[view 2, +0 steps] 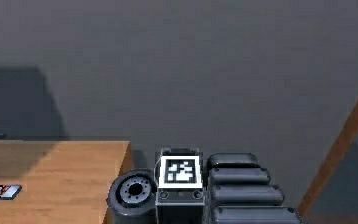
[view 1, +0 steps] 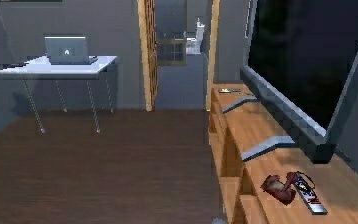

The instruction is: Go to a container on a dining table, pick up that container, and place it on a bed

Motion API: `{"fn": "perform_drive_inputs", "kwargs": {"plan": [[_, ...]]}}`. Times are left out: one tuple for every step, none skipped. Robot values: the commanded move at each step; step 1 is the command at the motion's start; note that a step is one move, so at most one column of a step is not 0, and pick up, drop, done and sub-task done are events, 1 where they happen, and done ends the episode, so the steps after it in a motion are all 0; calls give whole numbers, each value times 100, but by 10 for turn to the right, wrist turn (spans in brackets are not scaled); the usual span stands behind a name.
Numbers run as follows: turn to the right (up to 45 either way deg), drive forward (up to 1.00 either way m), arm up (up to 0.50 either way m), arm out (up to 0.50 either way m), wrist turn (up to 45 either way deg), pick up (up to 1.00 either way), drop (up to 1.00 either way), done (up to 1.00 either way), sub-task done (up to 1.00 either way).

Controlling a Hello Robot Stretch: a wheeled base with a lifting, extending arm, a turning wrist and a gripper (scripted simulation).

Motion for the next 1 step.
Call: {"fn": "perform_drive_inputs", "kwargs": {"plan": [[30, 0, 0, 0, 0, 0, 0, 0, 0]]}}
